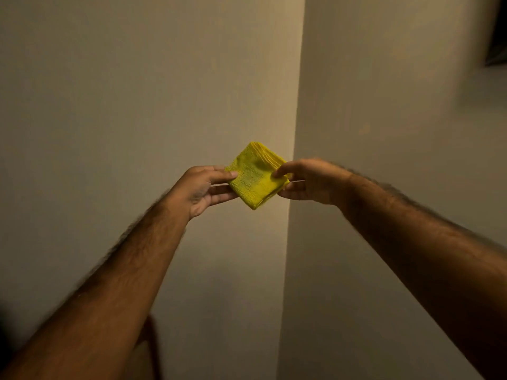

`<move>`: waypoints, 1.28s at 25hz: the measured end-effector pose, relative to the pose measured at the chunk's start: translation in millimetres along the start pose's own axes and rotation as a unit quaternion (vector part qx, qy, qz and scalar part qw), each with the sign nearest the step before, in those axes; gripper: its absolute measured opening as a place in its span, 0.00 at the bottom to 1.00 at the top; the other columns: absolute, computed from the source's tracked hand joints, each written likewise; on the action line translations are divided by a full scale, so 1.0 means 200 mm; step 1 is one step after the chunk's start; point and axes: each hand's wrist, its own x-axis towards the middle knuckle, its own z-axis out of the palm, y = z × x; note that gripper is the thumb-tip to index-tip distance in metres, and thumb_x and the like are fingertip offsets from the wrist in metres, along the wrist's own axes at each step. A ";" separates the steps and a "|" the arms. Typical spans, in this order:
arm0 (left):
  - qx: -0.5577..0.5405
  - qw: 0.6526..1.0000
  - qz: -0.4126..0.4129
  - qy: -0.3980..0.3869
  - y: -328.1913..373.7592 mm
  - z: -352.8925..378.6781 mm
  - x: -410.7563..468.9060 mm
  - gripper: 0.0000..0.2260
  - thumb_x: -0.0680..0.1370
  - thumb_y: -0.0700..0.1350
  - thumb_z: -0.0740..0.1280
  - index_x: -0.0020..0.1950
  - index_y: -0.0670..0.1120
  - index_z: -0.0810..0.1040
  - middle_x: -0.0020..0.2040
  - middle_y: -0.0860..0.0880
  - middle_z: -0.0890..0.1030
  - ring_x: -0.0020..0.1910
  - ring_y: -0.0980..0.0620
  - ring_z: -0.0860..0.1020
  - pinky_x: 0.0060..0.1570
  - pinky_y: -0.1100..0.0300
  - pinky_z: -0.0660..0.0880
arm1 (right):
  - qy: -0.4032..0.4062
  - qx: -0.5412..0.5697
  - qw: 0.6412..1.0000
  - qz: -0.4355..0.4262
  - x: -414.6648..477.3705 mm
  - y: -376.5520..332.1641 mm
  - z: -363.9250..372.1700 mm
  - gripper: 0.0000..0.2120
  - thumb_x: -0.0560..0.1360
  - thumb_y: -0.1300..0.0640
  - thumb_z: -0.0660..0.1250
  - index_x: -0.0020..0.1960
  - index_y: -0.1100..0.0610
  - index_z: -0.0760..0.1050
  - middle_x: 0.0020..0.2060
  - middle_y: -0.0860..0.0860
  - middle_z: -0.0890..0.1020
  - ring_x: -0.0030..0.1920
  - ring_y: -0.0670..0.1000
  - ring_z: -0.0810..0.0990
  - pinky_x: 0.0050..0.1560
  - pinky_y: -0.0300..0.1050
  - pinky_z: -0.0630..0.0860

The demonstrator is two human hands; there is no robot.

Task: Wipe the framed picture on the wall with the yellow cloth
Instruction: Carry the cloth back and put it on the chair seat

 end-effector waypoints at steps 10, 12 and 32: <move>0.045 0.973 -0.166 0.155 -0.98 -0.91 -0.31 0.11 0.73 0.34 0.75 0.54 0.38 0.81 0.46 0.42 0.86 0.37 0.50 0.87 0.36 0.57 0.84 | -0.139 -0.037 0.971 0.189 0.42 1.11 0.78 0.20 0.69 0.66 0.75 0.60 0.64 0.79 0.52 0.57 0.84 0.50 0.54 0.85 0.48 0.45 0.84; 0.053 0.965 -0.188 0.173 -1.18 -1.05 -0.38 0.09 0.72 0.34 0.75 0.51 0.39 0.82 0.42 0.45 0.87 0.37 0.51 0.87 0.35 0.58 0.83 | -0.157 -0.033 0.961 0.227 0.47 1.37 0.91 0.16 0.68 0.66 0.76 0.55 0.60 0.81 0.51 0.55 0.85 0.49 0.53 0.85 0.47 0.43 0.84; 0.163 0.797 -0.496 0.304 -3.76 -1.79 -1.45 0.13 0.72 0.36 0.77 0.55 0.37 0.82 0.51 0.37 0.85 0.43 0.45 0.85 0.44 0.49 0.85 | -0.170 -0.161 0.860 0.453 0.14 4.21 1.73 0.18 0.68 0.62 0.79 0.57 0.65 0.83 0.42 0.58 0.85 0.38 0.50 0.84 0.40 0.39 0.82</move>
